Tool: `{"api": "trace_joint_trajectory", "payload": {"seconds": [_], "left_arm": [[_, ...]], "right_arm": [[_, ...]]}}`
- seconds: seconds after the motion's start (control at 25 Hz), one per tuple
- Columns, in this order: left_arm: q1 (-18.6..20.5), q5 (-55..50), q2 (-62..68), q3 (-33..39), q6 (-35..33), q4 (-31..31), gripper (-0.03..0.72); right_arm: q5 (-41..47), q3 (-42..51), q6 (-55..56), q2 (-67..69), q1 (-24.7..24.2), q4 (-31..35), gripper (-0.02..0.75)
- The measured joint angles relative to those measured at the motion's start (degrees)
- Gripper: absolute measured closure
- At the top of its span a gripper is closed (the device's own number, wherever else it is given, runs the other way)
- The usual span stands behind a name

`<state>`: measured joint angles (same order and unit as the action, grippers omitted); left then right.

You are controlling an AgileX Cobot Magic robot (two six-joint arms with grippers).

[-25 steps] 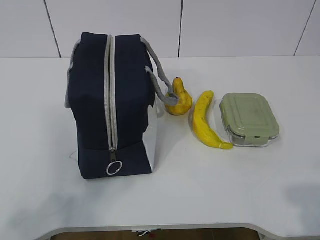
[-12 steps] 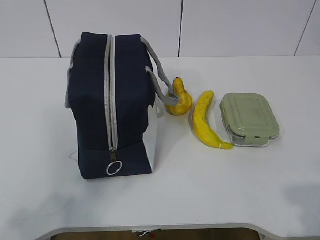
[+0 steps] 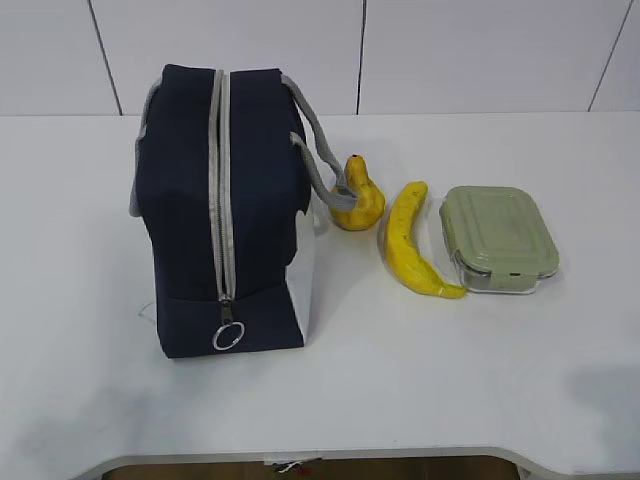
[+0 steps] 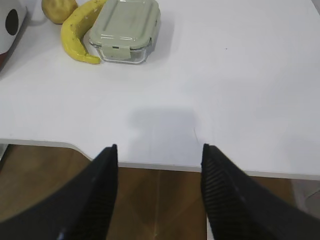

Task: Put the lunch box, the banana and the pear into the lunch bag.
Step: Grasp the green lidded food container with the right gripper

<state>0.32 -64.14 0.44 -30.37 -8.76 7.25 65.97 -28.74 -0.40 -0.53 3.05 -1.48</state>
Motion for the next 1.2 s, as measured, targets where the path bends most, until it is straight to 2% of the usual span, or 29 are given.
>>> {"api": "trace_joint_trajectory", "payload": {"seconds": [0.48,0.8,1.2], "left_arm": [[0.0,0.0,0.0,0.0,0.0,2.4,0.445],[0.0,0.0,0.0,0.0,0.0,2.0,0.445],[0.0,0.0,0.0,0.0,0.0,2.0,0.445]], "right_arm": [[-0.2,-6.7,0.0,13.6,0.0,0.0,0.303],[-0.3,-6.8,0.0,25.8,0.0,0.2,0.303],[-4.3,-6.8,-0.6,33.6,0.0,6.5,0.303]]}}
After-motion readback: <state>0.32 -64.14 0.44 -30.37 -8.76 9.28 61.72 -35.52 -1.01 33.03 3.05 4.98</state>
